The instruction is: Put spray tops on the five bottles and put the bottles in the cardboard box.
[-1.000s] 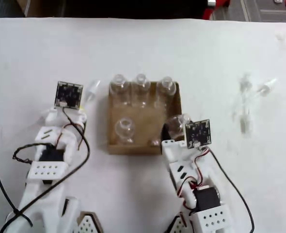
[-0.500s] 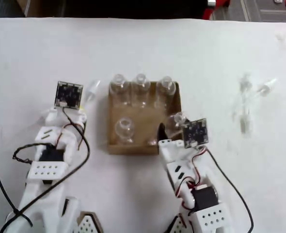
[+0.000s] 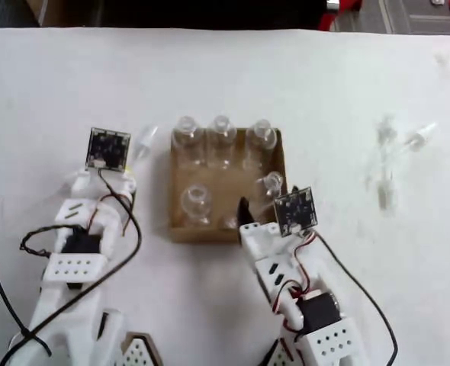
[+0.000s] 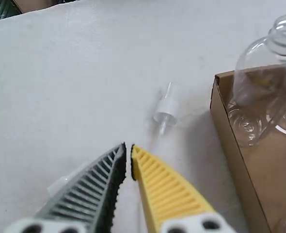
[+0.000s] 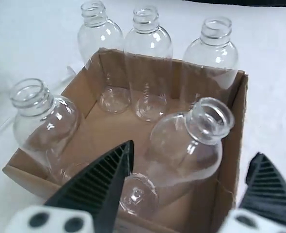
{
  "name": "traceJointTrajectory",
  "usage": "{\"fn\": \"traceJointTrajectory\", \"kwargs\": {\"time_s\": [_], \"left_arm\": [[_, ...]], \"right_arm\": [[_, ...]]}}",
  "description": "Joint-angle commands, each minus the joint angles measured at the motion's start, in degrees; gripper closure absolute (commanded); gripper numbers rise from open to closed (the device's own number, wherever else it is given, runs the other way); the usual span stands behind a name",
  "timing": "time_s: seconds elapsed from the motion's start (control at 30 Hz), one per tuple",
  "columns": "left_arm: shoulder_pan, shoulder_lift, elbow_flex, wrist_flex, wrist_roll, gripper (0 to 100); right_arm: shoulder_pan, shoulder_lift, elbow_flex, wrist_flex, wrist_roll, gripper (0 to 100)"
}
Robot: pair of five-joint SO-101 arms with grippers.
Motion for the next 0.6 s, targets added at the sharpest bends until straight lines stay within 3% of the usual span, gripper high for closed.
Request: {"fn": "traceJointTrajectory", "kwargs": {"time_s": [0.0,0.57], "left_arm": [[0.0,0.3,-0.7,-1.8,-0.7,98],[0.0,0.3,-0.7,-1.8,-0.7,98]], "right_arm": [[-0.3,-0.6,-0.1,-1.3,-0.1,65.2],[1.7,-0.6,-1.3,-1.6,-0.3,65.5]]}}
